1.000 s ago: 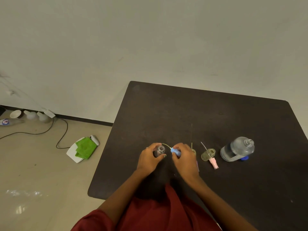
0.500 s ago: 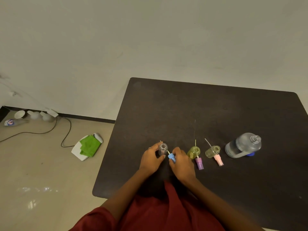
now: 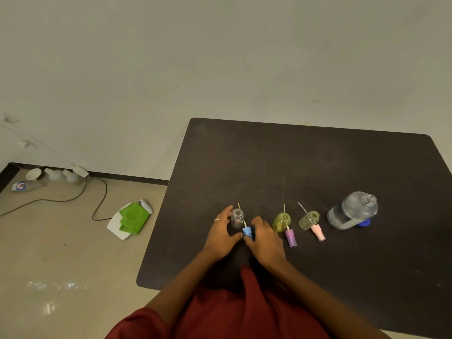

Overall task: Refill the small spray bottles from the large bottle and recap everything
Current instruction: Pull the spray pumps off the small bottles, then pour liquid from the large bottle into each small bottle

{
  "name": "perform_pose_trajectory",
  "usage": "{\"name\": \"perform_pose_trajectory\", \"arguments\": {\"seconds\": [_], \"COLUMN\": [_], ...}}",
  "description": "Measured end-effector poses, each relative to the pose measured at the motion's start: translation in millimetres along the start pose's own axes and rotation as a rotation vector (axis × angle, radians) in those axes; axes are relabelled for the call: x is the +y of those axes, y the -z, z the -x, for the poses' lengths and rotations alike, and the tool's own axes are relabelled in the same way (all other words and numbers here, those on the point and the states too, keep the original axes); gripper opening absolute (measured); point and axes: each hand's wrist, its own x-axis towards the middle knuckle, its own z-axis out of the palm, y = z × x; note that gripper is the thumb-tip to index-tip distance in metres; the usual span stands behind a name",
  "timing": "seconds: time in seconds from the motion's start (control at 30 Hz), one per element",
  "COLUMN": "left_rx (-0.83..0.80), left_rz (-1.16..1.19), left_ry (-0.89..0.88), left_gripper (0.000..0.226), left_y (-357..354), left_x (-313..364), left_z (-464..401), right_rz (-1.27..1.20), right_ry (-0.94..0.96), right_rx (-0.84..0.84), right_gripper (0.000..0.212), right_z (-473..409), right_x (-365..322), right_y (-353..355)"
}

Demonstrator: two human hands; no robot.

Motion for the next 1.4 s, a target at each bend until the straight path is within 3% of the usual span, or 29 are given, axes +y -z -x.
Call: {"name": "perform_pose_trajectory", "arguments": {"seconds": [0.23,0.43,0.57,0.63,0.83,0.93,1.1,1.27,1.4], "left_rx": [0.090,0.393,0.659,0.705,0.505,0.414,0.307,0.283,0.253], "left_rz": [0.089,0.102,0.090,0.063,-0.159,-0.317,-0.594,-0.722,-0.756], "left_ry": [0.063,0.035,-0.087,-0.174,-0.344,-0.287,-0.180,-0.136,-0.103], "left_gripper": [0.083,0.060,0.048,0.045,0.034,0.049,0.070,0.062,0.055], "left_y": [-7,-28,-47,-59,-102,-122,-135,-142,-145], "left_x": [6,29,57,69,108,122,134,144,147], "left_z": [24,47,65,71,70,53,26,7,0], "right_rz": [-0.059,-0.154,-0.207,-0.248,-0.344,-0.345,-0.364,-0.343,-0.404], "right_ry": [0.039,0.180,0.295,0.321,0.347,0.285,0.176,0.126,0.098], "right_rx": [0.100,0.291,0.394,0.449,0.554,0.567,0.413,0.169,0.048], "right_gripper": [0.018,0.007,0.007,0.007,0.007,0.007,0.038,0.069,0.082], "right_z": [20,38,45,47,41,34,25,12,1], "right_x": [9,24,40,50,96,125,171,204,218], "right_y": [16,45,80,102,165,188,201,205,194]}}
